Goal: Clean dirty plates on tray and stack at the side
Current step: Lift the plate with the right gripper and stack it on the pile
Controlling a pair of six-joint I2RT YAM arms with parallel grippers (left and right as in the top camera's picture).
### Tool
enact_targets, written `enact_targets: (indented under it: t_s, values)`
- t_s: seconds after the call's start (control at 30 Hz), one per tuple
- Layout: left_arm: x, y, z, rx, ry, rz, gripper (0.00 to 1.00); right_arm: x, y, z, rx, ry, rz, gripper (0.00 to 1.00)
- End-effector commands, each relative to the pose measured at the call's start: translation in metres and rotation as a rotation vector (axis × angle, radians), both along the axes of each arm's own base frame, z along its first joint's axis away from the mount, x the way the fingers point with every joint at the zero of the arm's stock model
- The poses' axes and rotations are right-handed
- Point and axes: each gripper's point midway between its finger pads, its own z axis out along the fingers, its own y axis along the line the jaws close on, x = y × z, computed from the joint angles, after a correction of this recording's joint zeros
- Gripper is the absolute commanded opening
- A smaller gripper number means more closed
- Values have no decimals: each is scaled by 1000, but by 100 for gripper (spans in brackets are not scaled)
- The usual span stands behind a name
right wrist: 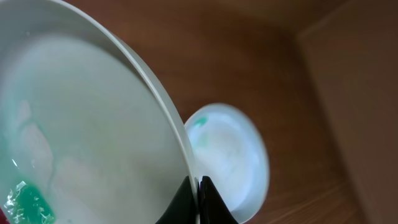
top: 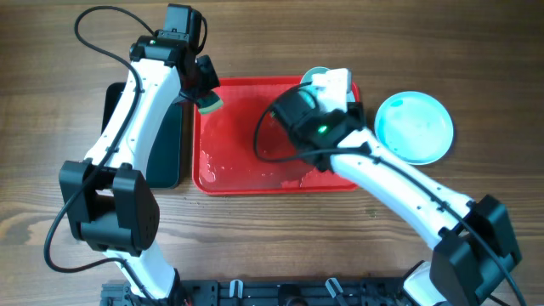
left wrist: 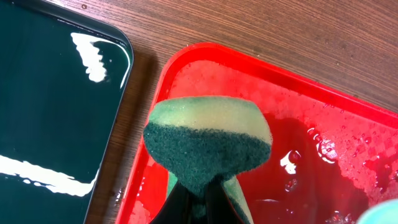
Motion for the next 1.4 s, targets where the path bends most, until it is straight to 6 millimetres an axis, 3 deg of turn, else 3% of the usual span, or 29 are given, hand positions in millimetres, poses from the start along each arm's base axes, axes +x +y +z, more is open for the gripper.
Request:
enact_targets:
  t_s: [0.0,0.1,0.4,0.47,0.53,0.6,0.67,0.73,0.8,0.87,0.97,1.07,1.17,1.27,1.37]
  values:
    - [-1,-3,-7,-14,18,10,4,-7,6,47,-201,-175,17,4]
    - [-1,-3,-7,-15,17,13,4,-12,15,53,-243,-188,50,4]
    - [-1,-3,-7,-15,18,13,4,-14,13,64,-306,-221,42,4]
    - [-1,-3,-7,-15,18,12,4,-14,20,44,-234,-133,83,4]
    - [-1,-4,-7,-16,18,11,4,-22,37,0,-49,72,161,4]
    - [-1,-5,-7,-19,18,8,4,-31,52,-30,129,227,204,4]
    - [-2,-8,-7,-19,18,1,4,-36,65,-52,346,362,222,4]
    - [-3,-12,-7,-18,18,-9,4,-30,62,-55,507,413,202,4]
    - [-3,-15,-7,-18,18,-16,4,-19,44,-50,636,423,153,4]
    - [-3,-15,-7,-16,19,-20,4,-5,2,-43,805,434,81,4]
    - [-3,-14,-7,-16,18,-18,4,5,-62,-42,902,409,-44,4]
    - [-3,-14,-7,-16,18,-18,4,0,-142,-60,924,352,-238,4]
    - [-3,-15,-7,-17,18,-18,4,-17,-207,-83,838,288,-428,4]
    - [-3,-15,-7,-17,17,-18,4,-32,-237,-109,854,247,-518,4]
    - [-3,-14,-7,-16,18,-19,4,-31,-248,-125,858,181,-533,4]
